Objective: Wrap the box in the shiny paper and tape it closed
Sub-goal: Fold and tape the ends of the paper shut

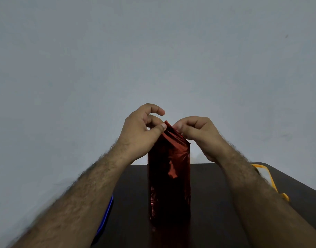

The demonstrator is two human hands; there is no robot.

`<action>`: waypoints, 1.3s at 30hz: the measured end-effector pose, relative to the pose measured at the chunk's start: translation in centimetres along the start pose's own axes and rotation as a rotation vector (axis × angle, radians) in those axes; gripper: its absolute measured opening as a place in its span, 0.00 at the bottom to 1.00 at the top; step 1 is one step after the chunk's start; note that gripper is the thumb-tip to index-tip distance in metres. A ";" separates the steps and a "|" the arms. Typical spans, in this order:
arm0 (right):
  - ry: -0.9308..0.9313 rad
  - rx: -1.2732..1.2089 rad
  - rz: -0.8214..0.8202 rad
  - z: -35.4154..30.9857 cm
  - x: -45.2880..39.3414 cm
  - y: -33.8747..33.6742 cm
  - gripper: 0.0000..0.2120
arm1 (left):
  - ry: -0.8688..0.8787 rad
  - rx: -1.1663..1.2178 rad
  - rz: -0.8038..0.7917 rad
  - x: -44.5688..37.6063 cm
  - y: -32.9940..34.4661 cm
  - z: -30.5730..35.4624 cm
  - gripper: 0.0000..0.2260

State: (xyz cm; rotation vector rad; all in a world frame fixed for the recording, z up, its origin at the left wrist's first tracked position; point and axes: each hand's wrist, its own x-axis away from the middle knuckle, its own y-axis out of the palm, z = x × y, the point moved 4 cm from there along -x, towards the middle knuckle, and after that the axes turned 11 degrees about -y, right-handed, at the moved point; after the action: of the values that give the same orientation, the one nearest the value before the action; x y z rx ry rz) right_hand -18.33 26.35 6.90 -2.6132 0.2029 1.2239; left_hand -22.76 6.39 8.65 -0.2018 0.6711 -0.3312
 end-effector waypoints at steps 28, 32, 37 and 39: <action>0.237 0.062 -0.121 0.6 -0.1 1.3 0.12 | -0.236 0.298 0.007 -0.9 1.0 -3.1 0.12; 0.265 0.058 -0.120 0.5 -0.1 1.6 0.11 | -0.280 0.293 0.032 -1.2 1.3 -3.9 0.10; 0.276 0.074 -0.048 0.3 -0.2 1.7 0.07 | -0.323 0.313 0.037 -1.0 1.6 -3.7 0.07; 0.260 0.139 0.030 0.3 -0.2 1.5 0.03 | -0.337 0.319 0.072 -1.0 1.7 -3.8 0.07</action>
State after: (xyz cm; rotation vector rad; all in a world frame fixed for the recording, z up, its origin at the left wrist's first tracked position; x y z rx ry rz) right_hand -19.04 24.96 6.59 -2.6471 0.3615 0.8416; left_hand -25.54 8.06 5.81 0.0714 0.2857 -0.3217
